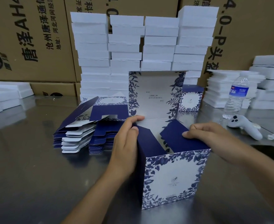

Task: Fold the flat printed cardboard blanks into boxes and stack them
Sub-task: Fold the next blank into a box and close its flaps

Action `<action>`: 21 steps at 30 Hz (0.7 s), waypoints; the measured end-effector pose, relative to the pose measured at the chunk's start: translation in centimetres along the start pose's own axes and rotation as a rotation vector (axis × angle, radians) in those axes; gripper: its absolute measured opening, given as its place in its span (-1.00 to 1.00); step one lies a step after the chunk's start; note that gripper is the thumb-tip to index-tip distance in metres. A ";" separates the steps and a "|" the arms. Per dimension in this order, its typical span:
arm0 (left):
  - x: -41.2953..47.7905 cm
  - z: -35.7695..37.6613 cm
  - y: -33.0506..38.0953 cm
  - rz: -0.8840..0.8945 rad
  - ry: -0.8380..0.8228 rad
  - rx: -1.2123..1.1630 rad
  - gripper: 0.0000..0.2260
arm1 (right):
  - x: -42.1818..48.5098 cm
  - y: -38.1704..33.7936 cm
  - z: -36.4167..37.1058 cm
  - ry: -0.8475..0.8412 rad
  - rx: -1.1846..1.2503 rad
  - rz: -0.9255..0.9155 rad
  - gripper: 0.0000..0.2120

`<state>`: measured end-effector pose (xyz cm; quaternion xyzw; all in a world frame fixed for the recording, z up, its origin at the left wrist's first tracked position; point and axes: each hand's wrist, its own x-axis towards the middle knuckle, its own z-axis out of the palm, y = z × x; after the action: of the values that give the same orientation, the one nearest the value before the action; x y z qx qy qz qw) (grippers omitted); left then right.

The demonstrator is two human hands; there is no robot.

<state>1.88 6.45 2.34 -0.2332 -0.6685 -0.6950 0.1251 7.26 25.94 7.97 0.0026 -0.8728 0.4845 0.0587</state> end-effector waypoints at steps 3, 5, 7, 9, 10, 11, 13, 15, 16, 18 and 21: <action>0.0 0.1 -0.1 -0.015 -0.018 -0.003 -0.64 | -0.1 -0.1 0.3 0.027 0.012 0.027 -0.52; 0.0 0.1 0.0 -0.023 -0.023 -0.012 -0.64 | 0.0 -0.3 0.4 0.028 0.026 0.031 -0.54; 0.0 0.1 0.0 -0.022 -0.025 -0.015 -0.63 | 0.1 -0.4 0.4 0.047 0.039 0.038 -0.57; 0.0 0.1 -0.1 -0.024 -0.023 -0.016 -0.63 | 0.2 -0.4 0.4 0.049 0.042 0.033 -0.55; 0.0 0.1 -0.1 -0.027 -0.022 -0.019 -0.63 | 0.1 -0.3 0.4 0.048 0.042 0.032 -0.53; 0.0 0.1 -0.1 -0.027 -0.019 -0.022 -0.63 | 0.1 -0.2 0.5 0.050 0.046 0.034 -0.52; 0.1 0.1 -0.1 -0.024 -0.007 -0.020 -0.64 | 0.0 -0.1 0.5 0.049 0.076 0.039 -0.51; 0.1 0.0 -0.1 -0.024 0.000 -0.017 -0.65 | -0.2 0.0 0.6 0.040 0.124 0.035 -0.53; 0.1 0.0 -0.1 -0.023 0.001 -0.014 -0.66 | -0.3 0.0 0.6 0.036 0.147 0.029 -0.54; 0.1 0.0 -0.1 -0.021 0.003 -0.010 -0.67 | -0.6 0.1 0.5 0.021 0.174 0.007 -0.57; 0.2 -0.1 -0.2 -0.012 0.005 -0.006 -0.68 | -1.2 0.3 0.2 -0.010 0.194 -0.030 -0.62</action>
<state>1.61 6.42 2.24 -0.2279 -0.6672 -0.6986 0.1221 8.37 25.86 7.44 0.0237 -0.8218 0.5660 0.0611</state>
